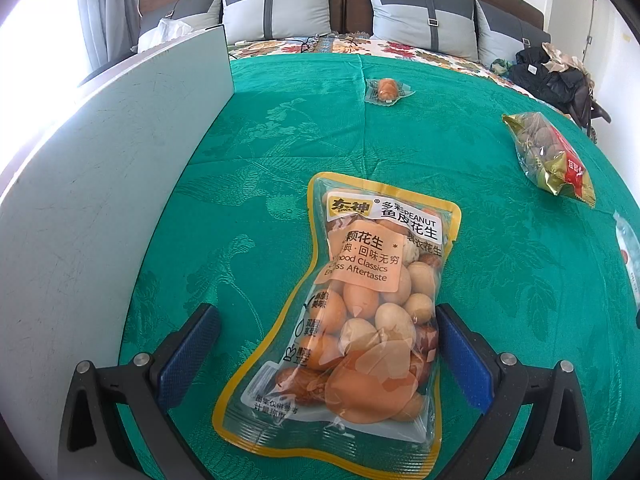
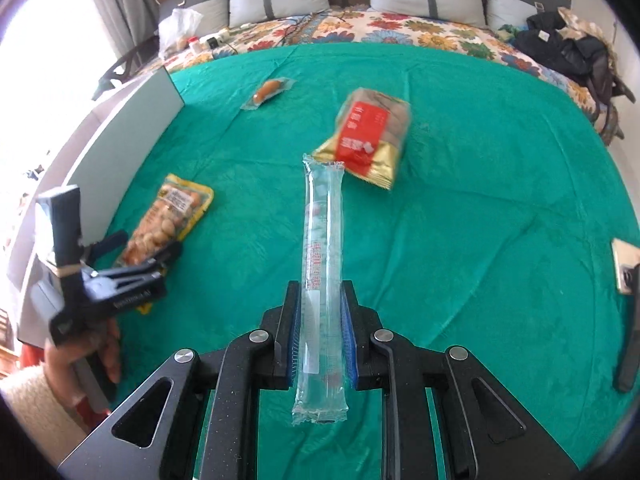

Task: Organize snacks
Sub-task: 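Grasp the clear tube snack with the right gripper and lift it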

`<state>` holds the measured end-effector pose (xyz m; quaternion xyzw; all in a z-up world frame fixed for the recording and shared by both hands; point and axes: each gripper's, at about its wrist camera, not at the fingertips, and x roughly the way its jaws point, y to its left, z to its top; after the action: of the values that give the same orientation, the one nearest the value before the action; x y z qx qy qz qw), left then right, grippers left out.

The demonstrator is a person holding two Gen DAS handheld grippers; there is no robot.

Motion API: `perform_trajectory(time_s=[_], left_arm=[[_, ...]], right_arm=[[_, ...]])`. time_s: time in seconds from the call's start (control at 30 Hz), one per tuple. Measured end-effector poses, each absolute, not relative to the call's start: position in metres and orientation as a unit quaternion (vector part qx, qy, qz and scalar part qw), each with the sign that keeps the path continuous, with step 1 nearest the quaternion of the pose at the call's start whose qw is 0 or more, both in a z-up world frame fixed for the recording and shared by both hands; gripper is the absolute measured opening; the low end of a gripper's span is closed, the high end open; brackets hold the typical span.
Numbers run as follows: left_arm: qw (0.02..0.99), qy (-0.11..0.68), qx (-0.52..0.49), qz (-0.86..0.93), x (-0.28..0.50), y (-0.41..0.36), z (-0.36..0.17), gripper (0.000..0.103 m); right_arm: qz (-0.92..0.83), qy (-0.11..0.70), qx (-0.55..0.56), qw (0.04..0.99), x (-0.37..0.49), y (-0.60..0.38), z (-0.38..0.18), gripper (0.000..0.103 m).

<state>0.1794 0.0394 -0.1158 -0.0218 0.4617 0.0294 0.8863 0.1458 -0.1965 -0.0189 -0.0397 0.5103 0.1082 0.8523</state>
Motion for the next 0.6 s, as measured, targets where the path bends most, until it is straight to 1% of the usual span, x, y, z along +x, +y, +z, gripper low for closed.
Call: perform_trajectory(time_s=[0.07,0.2,0.27,0.3,0.37,0.4,0.43,0.53,0.6], left_arm=[[0.886,0.462,-0.022,0.029,0.179,0.039,-0.116,0.103],[0.886,0.462,-0.022,0.029,0.179,0.039,-0.116,0.103],[0.886,0.462,-0.022,0.029,0.179,0.039,-0.116,0.103],[0.886,0.462,-0.022,0.029,0.179,0.039,-0.116,0.103],[0.886,0.462,-0.022,0.029,0.179,0.039,-0.116,0.103],[0.886,0.462,-0.022,0.029,0.179,0.039,-0.116,0.103],[0.886,0.461,-0.022,0.029,0.179,0.039,-0.116,0.103],[0.886,0.461,-0.022,0.029,0.179,0.039,-0.116,0.103],[0.886,0.461,-0.022,0.029,0.179,0.039,-0.116,0.103]], right_arm=[[0.079,0.505,-0.06,0.858,0.14,-0.204,-0.035,0.019],[0.08,0.494,-0.067,0.863,0.148,-0.21,-0.049,0.019],[0.084,0.487,-0.067,0.867,0.154,-0.21,-0.055,0.02],[0.086,0.48,-0.064,0.871,0.156,-0.21,-0.056,0.022],[0.082,0.464,-0.057,0.88,0.15,-0.216,-0.058,0.031],[0.073,0.461,-0.054,0.883,0.151,-0.218,-0.059,0.048],[0.067,0.461,-0.042,0.884,0.149,-0.222,-0.06,0.062],[0.058,0.454,-0.026,0.889,0.148,-0.227,-0.063,0.075],[0.055,0.456,-0.022,0.888,0.149,-0.228,-0.063,0.078]])
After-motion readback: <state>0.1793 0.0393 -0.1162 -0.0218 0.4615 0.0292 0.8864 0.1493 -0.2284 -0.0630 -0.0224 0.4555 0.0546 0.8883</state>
